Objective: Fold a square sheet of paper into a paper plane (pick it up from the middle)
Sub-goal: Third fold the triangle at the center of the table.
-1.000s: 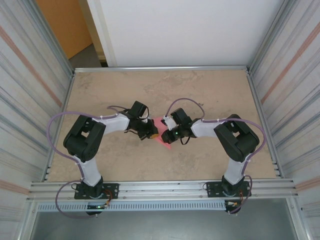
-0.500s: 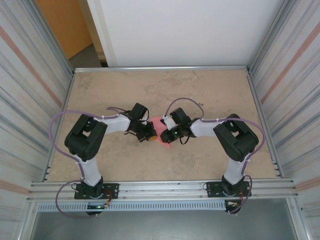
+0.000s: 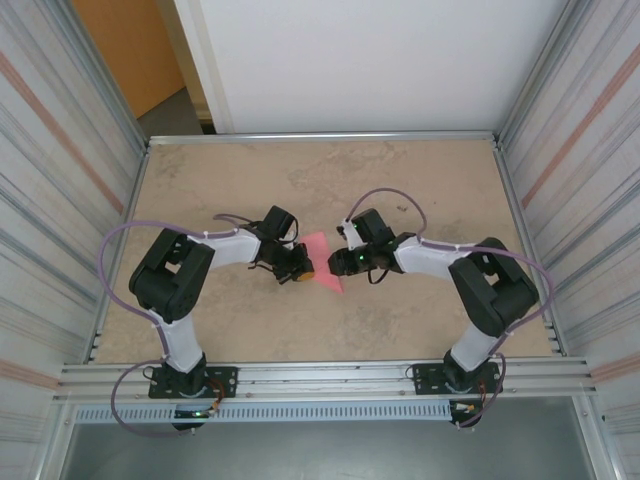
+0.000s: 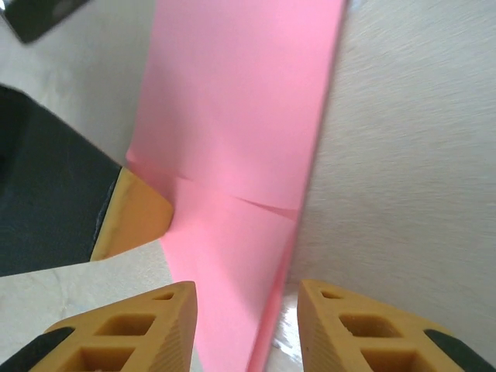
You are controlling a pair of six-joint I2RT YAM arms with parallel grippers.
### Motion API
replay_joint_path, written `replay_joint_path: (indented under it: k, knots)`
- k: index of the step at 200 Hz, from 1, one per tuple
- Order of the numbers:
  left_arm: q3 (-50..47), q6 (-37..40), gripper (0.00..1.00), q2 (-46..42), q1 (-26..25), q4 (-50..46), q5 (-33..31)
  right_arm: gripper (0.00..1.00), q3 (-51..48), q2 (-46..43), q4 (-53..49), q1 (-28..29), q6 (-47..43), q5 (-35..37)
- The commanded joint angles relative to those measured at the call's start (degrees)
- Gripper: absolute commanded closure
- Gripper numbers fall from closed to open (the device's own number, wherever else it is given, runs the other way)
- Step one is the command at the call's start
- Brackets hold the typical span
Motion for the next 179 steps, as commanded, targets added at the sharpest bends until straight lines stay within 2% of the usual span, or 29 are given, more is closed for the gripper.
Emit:
replay_joint_path:
  k: [1,35,95,179]
  knots:
    - [-1.9,0.2,1.00,2.1,0.1,-2.6,-4.8,0.66,-1.2,-4.4,-3.7,-0.1,5.3,3.3]
    - [-2.3,-0.1,1.00,2.2,0.1,-2.0,-4.9,0.72,-1.9,-5.7,-3.0,2.0,6.7,-3.2]
    - [-3.0,-0.2,1.00,2.2,0.1,-1.2,-4.7,0.92,2.4,4.4,-1.0,3.6,6.5,-12.5]
    - [-3.0,0.0,1.00,2.6,0.1,-2.0,-5.0,0.94,4.5,9.6,-1.4,1.5,4.6,-13.9]
